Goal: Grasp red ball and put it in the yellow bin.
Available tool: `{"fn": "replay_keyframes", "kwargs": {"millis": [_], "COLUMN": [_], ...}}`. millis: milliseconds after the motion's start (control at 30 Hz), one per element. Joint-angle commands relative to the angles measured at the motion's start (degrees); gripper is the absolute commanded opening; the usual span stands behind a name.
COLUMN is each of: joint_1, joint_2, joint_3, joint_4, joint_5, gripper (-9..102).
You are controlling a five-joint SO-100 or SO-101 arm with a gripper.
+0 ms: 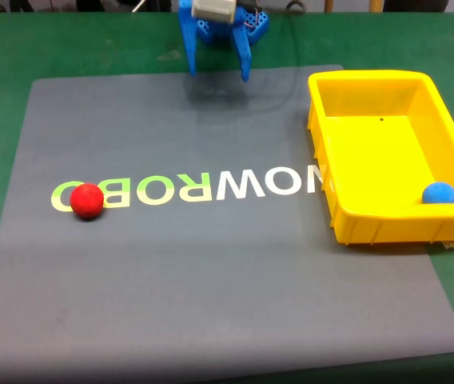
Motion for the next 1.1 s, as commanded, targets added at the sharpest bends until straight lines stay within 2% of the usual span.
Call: {"fn": "replay_keyframes", "kwargs": {"millis": [0, 200, 433, 1067], "joint_1": [2.5, 6.8, 11.6, 14.3], "joint_2": [-16.4, -43.4, -65.2, -97.9], "joint_3": [-14.2, -33.8, -46.7, -68.4], "joint_4": [-6.9, -12.6, -21.3, -26.5], "joint_5": [0.4, 1.4, 0.2, 1.7], "gripper": [35, 35, 35, 36]}}
